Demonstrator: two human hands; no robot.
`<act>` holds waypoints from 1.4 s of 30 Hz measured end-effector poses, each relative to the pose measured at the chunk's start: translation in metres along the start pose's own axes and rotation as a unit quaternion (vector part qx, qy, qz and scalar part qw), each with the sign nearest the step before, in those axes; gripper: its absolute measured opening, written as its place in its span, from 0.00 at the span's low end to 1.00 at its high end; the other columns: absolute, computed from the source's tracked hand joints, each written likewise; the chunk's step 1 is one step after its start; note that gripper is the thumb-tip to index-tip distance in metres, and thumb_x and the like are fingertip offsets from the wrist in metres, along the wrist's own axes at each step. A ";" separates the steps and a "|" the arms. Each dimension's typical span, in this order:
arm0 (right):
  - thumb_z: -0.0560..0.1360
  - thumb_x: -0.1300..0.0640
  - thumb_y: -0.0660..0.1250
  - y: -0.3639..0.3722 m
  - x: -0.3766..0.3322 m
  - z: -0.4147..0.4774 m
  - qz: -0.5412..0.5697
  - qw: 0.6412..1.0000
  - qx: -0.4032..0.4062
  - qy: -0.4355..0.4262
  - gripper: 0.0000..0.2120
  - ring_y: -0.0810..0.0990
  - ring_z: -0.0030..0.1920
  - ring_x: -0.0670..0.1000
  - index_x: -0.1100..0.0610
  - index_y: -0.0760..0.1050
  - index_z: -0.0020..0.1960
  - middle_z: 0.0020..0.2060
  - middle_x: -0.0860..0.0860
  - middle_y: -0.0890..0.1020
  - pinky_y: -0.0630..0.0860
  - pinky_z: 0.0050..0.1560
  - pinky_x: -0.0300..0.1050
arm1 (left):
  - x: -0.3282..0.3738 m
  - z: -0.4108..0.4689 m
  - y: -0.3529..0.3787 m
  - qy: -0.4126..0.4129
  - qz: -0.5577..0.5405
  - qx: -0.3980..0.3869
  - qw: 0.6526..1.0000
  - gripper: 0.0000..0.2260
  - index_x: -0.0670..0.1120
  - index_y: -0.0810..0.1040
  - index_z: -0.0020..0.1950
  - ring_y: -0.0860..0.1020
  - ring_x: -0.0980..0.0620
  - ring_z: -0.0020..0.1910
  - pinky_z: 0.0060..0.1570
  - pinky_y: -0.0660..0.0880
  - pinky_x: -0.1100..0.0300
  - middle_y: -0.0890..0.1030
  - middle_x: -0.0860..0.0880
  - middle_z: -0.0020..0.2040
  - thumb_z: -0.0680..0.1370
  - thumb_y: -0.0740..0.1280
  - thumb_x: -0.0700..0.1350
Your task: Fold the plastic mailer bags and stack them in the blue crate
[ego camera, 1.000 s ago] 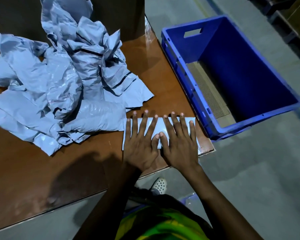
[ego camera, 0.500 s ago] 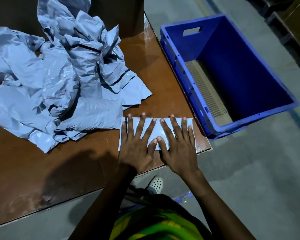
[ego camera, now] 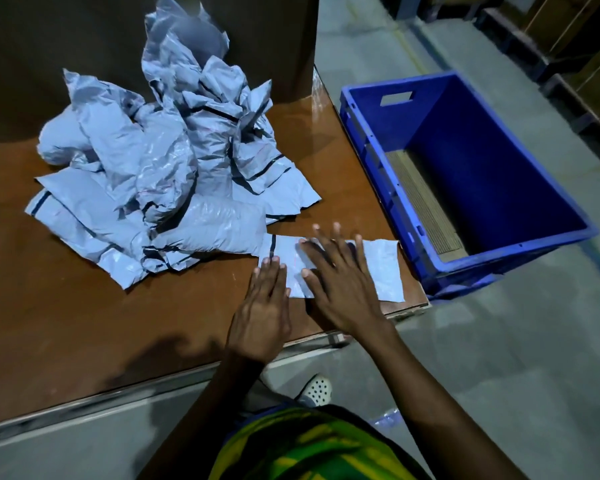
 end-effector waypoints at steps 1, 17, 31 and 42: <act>0.87 0.45 0.54 0.006 -0.004 0.008 -0.009 1.000 -0.012 -0.022 0.24 0.48 0.85 0.54 0.49 0.66 0.81 0.83 0.49 0.59 0.48 0.82 0.64 | 0.000 -0.004 0.002 -0.006 0.007 -0.005 1.000 0.22 0.34 0.71 0.76 0.66 0.39 0.79 0.78 0.60 0.46 0.68 0.36 0.78 0.85 0.56 0.43; 0.87 0.50 0.58 0.006 0.008 0.008 0.104 0.994 0.015 -0.013 0.21 0.57 0.83 0.49 0.54 0.72 0.77 0.80 0.48 0.68 0.50 0.83 0.60 | 0.010 0.014 -0.014 -0.052 0.056 0.016 0.997 0.17 0.37 0.80 0.66 0.79 0.37 0.65 0.65 0.72 0.45 0.80 0.38 0.68 0.82 0.60 0.43; 0.88 0.43 0.49 0.003 0.054 -0.036 -0.014 0.991 -0.012 0.132 0.25 0.45 0.84 0.61 0.44 0.56 0.84 0.85 0.52 0.53 0.52 0.81 0.65 | 0.025 0.057 0.028 0.069 0.080 -0.102 0.989 0.29 0.48 0.52 0.85 0.44 0.40 0.84 0.78 0.49 0.32 0.48 0.45 0.85 0.86 0.56 0.55; 0.87 0.41 0.50 0.002 0.056 -0.029 -0.019 0.988 -0.050 0.145 0.26 0.44 0.84 0.60 0.42 0.56 0.84 0.84 0.51 0.55 0.49 0.81 0.64 | 0.024 0.064 0.028 0.056 0.089 -0.192 0.976 0.28 0.51 0.52 0.85 0.45 0.41 0.84 0.78 0.46 0.32 0.50 0.45 0.85 0.87 0.45 0.61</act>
Point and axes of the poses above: each hand's wrist, its own z-axis towards the middle knuckle, its own y-axis out of the palm, x = y × z, the point moved 4 cm from there along z, towards the middle knuckle
